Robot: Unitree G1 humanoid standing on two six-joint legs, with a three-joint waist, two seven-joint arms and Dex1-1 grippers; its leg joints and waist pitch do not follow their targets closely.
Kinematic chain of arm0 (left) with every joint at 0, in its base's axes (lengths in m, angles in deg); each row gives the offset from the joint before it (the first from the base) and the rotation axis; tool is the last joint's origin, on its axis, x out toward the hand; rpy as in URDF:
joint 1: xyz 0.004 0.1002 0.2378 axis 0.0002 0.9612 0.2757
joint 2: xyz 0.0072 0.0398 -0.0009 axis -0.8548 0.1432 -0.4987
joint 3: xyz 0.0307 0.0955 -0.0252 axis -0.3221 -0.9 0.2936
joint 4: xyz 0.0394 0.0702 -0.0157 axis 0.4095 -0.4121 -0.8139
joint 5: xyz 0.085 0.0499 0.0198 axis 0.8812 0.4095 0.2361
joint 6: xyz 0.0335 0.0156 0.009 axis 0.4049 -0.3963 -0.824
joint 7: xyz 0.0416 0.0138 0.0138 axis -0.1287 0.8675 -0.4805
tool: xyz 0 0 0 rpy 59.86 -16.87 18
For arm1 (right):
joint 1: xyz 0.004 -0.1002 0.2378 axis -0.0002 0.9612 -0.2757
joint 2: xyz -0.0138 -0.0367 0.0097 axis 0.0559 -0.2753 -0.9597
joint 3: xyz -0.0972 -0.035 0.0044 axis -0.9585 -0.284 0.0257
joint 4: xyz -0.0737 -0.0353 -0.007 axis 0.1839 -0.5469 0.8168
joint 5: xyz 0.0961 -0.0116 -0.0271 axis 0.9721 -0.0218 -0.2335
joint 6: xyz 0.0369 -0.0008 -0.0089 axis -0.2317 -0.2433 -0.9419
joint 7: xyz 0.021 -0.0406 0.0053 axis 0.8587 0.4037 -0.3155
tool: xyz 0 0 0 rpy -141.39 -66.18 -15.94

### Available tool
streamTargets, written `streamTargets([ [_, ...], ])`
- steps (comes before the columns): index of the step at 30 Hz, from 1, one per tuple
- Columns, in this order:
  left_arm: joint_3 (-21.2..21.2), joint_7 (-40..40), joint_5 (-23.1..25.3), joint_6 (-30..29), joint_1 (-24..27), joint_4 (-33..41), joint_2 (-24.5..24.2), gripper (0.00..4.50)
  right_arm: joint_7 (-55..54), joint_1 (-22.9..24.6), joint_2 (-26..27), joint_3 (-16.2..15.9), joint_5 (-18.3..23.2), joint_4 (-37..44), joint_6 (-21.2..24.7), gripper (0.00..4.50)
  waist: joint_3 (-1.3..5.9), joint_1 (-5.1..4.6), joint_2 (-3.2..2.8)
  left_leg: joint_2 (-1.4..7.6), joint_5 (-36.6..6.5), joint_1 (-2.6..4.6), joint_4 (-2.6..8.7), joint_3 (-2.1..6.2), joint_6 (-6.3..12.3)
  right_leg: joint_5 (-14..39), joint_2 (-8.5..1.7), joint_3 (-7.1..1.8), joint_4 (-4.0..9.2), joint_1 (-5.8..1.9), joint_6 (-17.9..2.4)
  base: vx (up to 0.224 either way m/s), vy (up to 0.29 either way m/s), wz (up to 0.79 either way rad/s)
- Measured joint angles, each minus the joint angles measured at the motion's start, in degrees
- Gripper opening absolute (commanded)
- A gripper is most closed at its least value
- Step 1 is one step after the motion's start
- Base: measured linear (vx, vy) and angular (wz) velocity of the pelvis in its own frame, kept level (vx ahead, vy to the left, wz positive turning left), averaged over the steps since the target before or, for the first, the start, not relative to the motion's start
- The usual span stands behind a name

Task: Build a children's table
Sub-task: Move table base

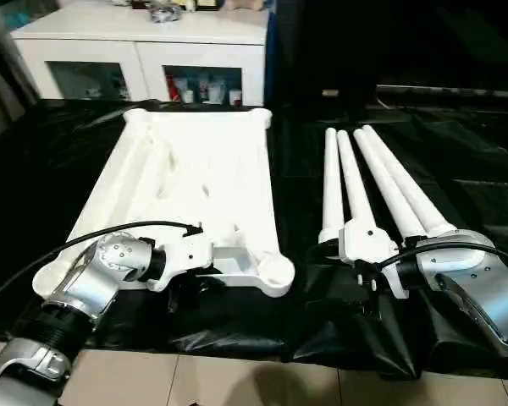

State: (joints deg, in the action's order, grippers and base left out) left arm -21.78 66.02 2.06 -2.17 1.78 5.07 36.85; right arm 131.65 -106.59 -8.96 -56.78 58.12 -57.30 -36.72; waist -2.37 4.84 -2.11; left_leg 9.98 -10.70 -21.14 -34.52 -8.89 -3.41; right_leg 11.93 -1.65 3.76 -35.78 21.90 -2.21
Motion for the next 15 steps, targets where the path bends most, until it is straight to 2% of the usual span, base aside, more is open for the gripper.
streamTargets([
  [4, 0.73, -1.31, 0.20, 0.84, -0.57, -2.00, -0.10, 0.03, -0.12, 0.05, 0.03, -0.21, -0.01, 0.00, -0.01, 4.50, -0.02, -0.14, -0.03, 0.02, 0.00, 0.02, 0.04, 0.00, 0.00, 0.01, 0.04, 0.00, 0.00, 0.02, 0.00, 0.000, 0.000, 0.00],
  [9, 1.53, -3.53, 1.51, 8.55, -2.60, -9.03, -1.53, 0.03, -0.35, 0.05, 0.58, -0.33, -0.25, 0.00, -0.28, 4.50, -0.09, -0.09, 0.07, 0.03, 0.00, -0.04, 0.03, 0.00, 0.00, 0.01, 0.04, 0.00, 0.03, 0.05, 0.00, 0.000, 0.000, 0.00],
  [15, 2.76, -3.75, 1.79, 12.67, -3.69, -13.76, -3.32, 0.03, -0.47, 0.04, 0.58, -0.41, -0.51, 0.00, -0.55, 4.50, -0.10, 0.40, 0.09, 0.04, -0.06, -0.17, 0.05, 0.00, 0.07, 0.02, 0.03, 0.03, 0.18, 0.08, -0.01, 0.000, 0.000, 0.00],
])
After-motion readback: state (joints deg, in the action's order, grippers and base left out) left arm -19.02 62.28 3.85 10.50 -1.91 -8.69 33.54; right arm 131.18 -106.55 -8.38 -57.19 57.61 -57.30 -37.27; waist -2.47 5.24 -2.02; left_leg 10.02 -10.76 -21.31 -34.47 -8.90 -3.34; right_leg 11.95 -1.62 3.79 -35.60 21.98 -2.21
